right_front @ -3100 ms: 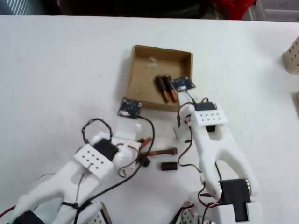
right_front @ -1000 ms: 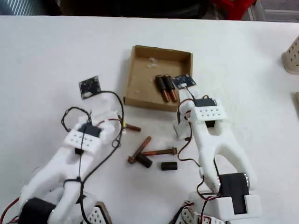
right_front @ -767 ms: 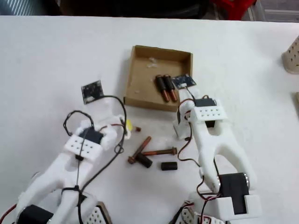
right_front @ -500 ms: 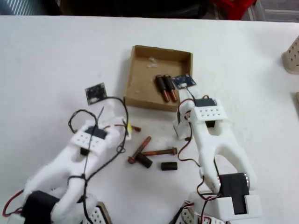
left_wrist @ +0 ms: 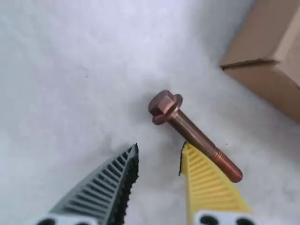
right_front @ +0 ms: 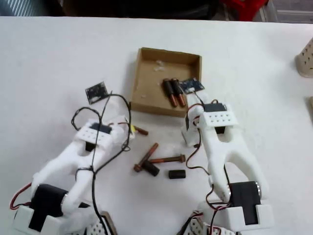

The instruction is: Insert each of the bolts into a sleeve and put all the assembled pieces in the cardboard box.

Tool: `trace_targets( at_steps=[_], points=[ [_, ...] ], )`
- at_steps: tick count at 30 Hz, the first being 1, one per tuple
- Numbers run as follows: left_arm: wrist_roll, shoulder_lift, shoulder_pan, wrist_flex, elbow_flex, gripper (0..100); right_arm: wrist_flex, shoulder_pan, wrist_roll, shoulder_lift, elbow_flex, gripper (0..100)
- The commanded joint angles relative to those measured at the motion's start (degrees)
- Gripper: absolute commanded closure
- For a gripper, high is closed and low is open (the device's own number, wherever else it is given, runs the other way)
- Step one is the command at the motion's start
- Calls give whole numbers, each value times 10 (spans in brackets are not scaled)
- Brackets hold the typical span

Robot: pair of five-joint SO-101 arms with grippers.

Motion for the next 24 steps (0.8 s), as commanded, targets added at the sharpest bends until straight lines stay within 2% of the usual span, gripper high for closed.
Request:
trace_targets(
  at_steps=[1, 8, 14, 24],
  points=[
    [5, -29, -7, -14, -24, 815, 4, 0, 11, -1, -24, 981],
    [5, -95, -2, -42, 4, 815, 4, 0, 12, -1, -24, 981],
    [9, -36, 13, -82, 3, 815, 4, 0, 12, -1, -24, 981],
    [29, 52, 12, -51, -55, 815, 4, 0, 13, -1, -24, 981]
  ],
)
